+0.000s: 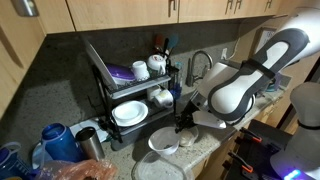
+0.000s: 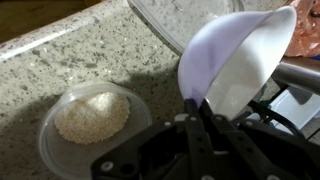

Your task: Take the bowl from the rack and put it on the counter

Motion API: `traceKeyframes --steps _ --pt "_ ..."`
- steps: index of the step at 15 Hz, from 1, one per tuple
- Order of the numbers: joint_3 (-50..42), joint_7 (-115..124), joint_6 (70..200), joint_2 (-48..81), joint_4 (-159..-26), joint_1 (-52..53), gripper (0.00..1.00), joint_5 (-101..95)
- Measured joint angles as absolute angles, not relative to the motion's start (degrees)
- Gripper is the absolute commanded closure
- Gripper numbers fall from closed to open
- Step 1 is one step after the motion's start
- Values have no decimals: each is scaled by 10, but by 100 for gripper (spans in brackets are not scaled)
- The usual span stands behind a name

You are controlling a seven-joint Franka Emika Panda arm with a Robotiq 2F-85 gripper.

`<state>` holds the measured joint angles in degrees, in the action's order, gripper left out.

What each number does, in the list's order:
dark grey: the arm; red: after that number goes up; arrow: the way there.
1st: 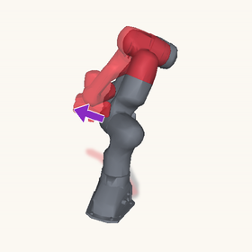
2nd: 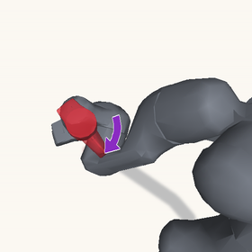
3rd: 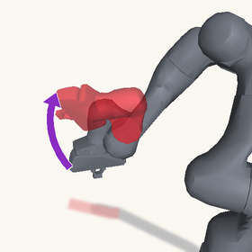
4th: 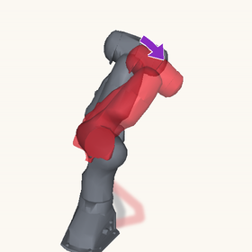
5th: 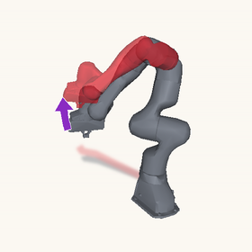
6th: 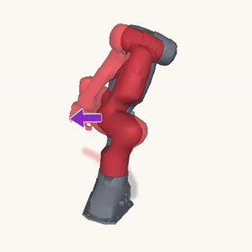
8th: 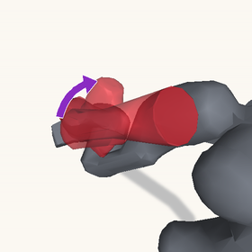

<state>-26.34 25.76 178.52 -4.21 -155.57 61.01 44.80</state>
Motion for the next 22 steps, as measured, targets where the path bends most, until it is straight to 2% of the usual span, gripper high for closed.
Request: traceKeyframes --steps 10,22 --pt "-279 93 1837 -27 -1556 647 99 602" --pt "-277 79 1851 2 -1556 665 99 647"
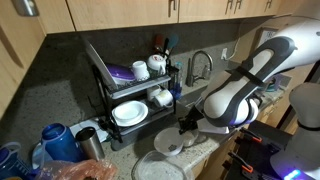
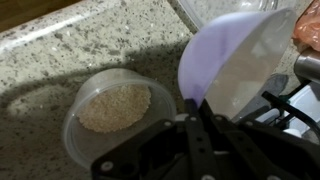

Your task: Take the bowl from the rack and put it on the counter

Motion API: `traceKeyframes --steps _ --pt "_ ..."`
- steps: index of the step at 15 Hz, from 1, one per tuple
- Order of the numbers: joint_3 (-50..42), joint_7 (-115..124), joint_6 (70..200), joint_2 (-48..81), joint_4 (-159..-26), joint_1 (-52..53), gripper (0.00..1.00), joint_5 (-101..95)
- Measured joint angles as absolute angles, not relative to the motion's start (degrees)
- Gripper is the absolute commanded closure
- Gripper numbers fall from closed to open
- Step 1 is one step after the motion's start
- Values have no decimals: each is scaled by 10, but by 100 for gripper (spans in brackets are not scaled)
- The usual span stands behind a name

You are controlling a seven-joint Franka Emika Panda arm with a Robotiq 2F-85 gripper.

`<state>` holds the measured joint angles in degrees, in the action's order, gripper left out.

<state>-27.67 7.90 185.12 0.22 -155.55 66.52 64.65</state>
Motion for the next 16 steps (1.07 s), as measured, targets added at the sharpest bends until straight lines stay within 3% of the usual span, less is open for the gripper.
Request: traceKeyframes --steps 16 --pt "-274 4 1853 68 -1532 647 99 767"
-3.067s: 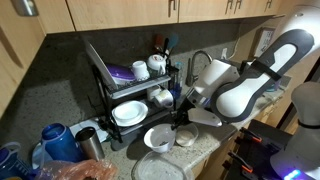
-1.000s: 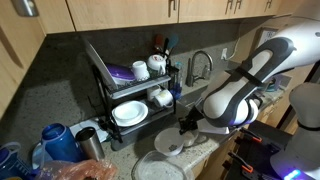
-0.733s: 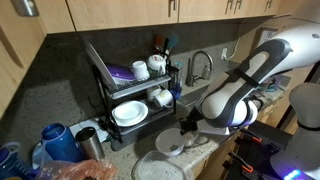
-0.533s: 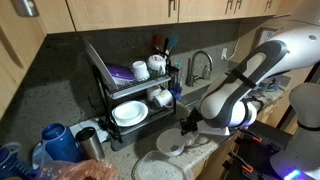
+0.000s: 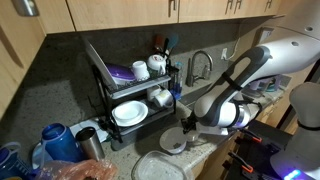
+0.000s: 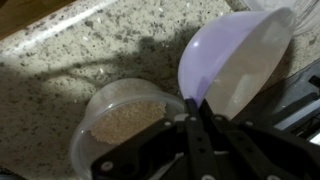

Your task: Take the bowl from the rack and put it on the counter

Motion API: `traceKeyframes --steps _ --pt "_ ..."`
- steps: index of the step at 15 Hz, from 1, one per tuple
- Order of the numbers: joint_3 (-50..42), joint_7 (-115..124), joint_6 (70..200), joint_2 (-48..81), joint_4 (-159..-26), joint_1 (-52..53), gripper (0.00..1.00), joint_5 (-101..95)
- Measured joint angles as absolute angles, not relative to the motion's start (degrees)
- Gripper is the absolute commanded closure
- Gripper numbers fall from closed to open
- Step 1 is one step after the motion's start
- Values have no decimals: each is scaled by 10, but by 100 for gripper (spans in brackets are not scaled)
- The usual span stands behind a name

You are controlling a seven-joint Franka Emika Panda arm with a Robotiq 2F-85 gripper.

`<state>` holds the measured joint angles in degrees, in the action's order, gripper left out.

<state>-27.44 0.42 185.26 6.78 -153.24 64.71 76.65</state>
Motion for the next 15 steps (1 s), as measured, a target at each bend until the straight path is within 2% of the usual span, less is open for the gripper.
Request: traceKeyframes --steps 7,15 --pt "-274 -72 1853 111 -1505 606 99 843" --pt "-277 -219 1849 147 -1443 604 99 997"
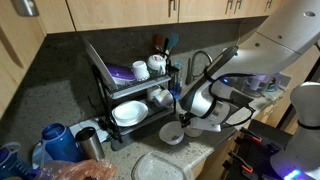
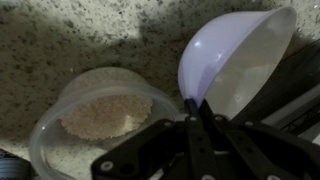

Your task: Take the bowl from the rack and put it on the counter

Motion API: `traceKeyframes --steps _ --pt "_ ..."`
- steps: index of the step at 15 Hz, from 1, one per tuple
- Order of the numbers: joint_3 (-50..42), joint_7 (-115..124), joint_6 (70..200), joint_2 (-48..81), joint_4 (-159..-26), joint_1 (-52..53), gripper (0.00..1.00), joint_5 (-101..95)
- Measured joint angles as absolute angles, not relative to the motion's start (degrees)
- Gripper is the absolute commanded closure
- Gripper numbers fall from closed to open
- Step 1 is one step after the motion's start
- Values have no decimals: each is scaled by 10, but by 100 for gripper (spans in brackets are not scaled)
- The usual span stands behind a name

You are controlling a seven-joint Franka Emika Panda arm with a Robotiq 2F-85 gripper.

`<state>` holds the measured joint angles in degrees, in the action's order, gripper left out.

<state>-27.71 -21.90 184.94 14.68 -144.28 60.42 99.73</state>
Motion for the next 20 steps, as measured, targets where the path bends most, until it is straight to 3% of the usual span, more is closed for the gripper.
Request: traceKeyframes --steps 3,8,20 --pt "-313 -324 1850 157 -1408 638 99 1077" --pt "-460 -497 1826 186 -1371 758 94 1210" --pt "-444 -491 1825 194 -1374 748 99 1206"
